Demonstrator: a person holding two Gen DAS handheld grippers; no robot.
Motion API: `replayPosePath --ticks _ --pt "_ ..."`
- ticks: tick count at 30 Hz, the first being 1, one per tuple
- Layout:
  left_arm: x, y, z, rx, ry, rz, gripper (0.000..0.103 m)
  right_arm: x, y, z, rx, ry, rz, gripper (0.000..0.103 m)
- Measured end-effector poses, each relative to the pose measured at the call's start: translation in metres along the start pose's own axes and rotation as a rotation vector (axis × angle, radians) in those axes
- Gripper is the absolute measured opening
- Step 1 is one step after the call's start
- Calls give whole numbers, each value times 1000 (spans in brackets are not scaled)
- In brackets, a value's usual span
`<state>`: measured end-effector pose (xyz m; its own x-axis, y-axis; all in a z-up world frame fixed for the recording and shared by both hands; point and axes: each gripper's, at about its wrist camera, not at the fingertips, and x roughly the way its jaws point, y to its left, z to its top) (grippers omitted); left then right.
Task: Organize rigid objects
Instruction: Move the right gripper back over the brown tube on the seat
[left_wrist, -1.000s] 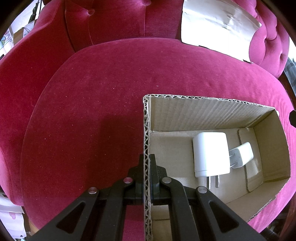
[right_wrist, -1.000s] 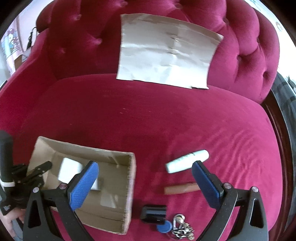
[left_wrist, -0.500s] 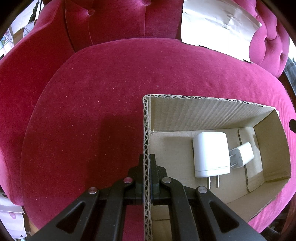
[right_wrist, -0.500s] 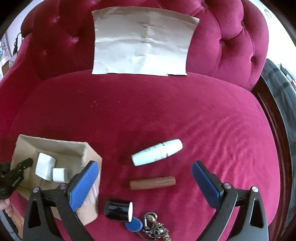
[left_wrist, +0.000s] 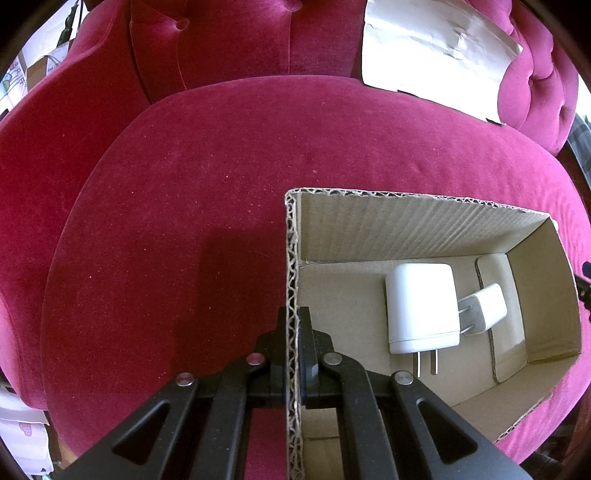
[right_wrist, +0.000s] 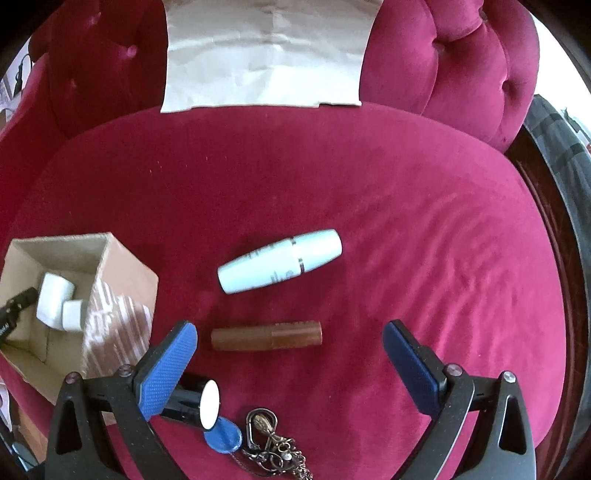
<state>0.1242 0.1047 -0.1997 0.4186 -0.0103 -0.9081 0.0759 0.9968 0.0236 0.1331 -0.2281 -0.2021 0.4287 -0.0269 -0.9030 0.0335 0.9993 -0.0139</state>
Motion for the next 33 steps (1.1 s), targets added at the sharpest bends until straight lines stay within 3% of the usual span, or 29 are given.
replayPosePath --ticks 16,30,31,33 --pt "0 1 0 -2 0 0 3 38 3 -4 30 110 34 103" --pt "0 1 0 -1 -1 1 3 41 7 3 59 110 51 103" --pt "1 2 0 -1 -1 2 3 41 6 3 64 111 52 102" --pt "1 1 0 -2 -1 1 3 39 6 4 60 102 28 90"
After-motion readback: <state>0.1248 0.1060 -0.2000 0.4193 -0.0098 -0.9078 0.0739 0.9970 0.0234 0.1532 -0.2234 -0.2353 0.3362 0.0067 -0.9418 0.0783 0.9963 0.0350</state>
